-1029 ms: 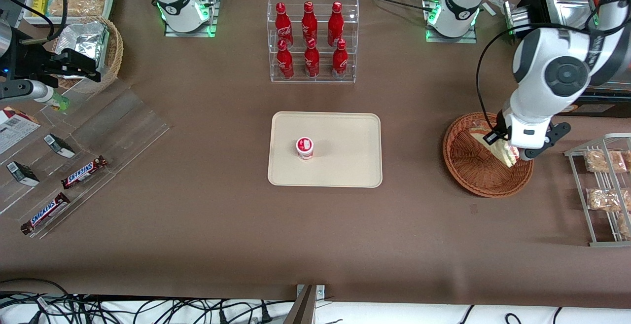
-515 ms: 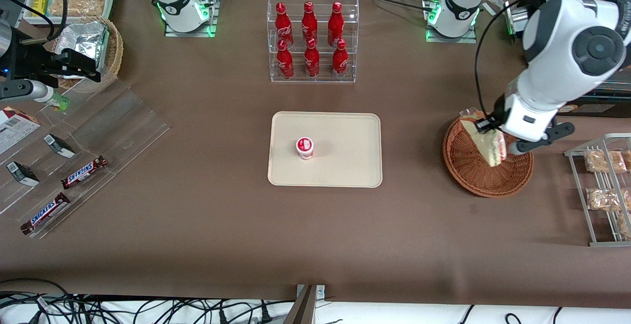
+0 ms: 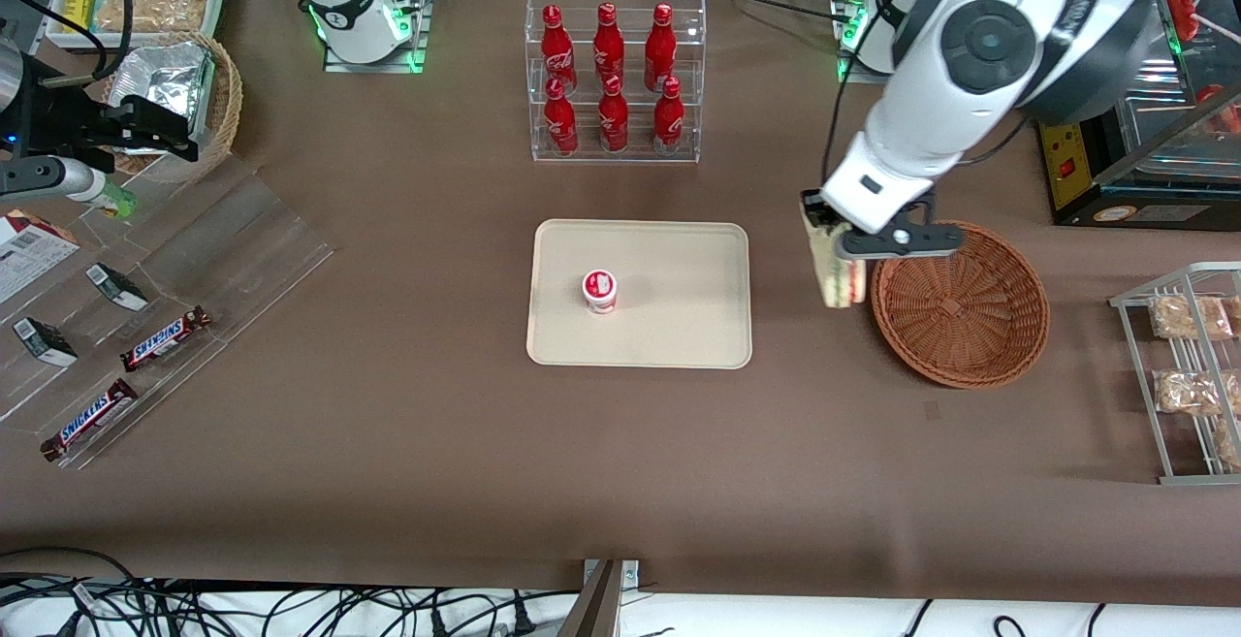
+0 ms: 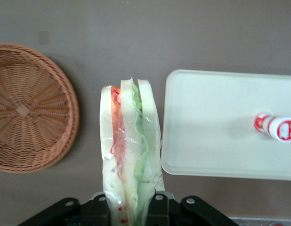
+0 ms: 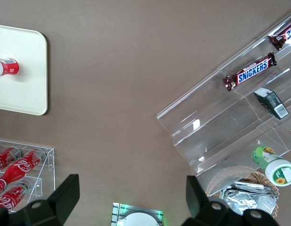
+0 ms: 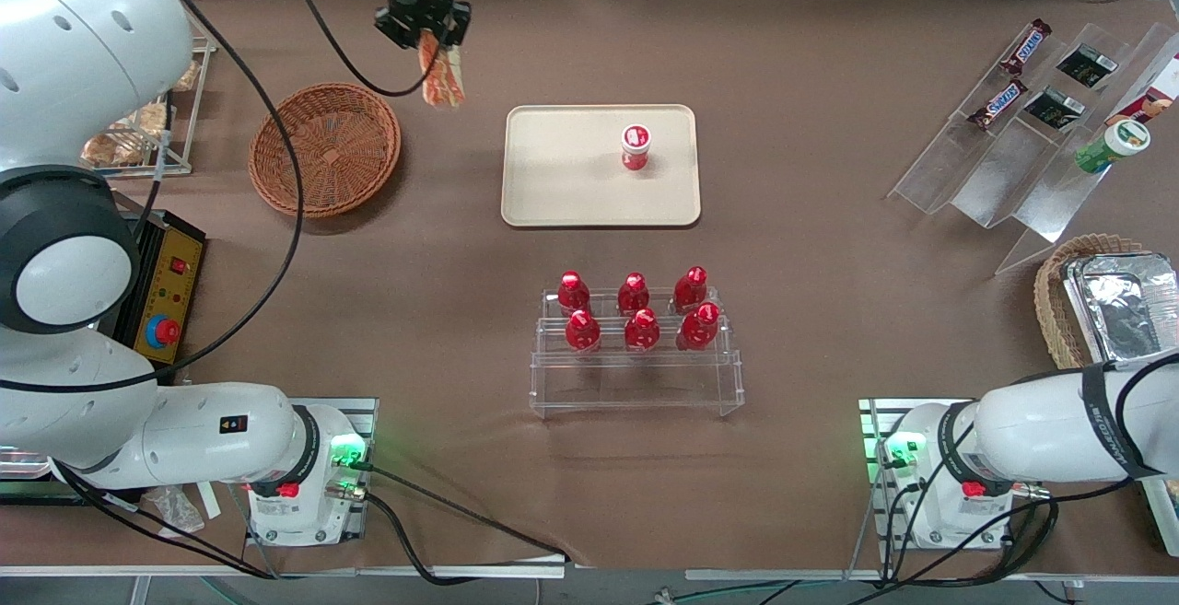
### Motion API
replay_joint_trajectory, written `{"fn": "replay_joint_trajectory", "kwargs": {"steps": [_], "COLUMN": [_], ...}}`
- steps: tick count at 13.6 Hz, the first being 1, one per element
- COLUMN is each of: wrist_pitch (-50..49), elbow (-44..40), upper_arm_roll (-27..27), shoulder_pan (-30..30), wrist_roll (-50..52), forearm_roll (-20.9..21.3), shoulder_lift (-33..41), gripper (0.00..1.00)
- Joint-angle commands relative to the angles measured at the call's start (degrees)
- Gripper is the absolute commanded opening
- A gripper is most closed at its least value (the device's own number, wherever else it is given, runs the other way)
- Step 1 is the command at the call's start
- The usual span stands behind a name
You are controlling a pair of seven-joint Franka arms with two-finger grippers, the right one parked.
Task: Place sandwich from basket to tray
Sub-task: 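Lift the sandwich and carry it toward the cream tray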
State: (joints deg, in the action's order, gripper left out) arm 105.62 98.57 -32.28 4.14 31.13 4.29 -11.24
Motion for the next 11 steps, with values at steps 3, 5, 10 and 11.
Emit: {"fn": "replay_joint_trajectory", "kwargs": {"steps": [3,5,10,11], "wrist_pitch": [2.3,7.12,15.04,16.1], "elbow": [-2.15,-1.54,-1.89,-1.89], "upper_arm_roll": [-0.15,-0.06,0.02,0.11], "shoulder_pan": [-6.77,-8.7,-13.45,-14.24], "wrist_roll": [-0.98,1.9,14.21,15.18], "forearm_roll": [2.39,3.09,15.39,16.71], "shoulder_lift": [-6.24,-9.4,-18.72,-20.04], "gripper": [0.0,0.0,0.0,0.0]}}
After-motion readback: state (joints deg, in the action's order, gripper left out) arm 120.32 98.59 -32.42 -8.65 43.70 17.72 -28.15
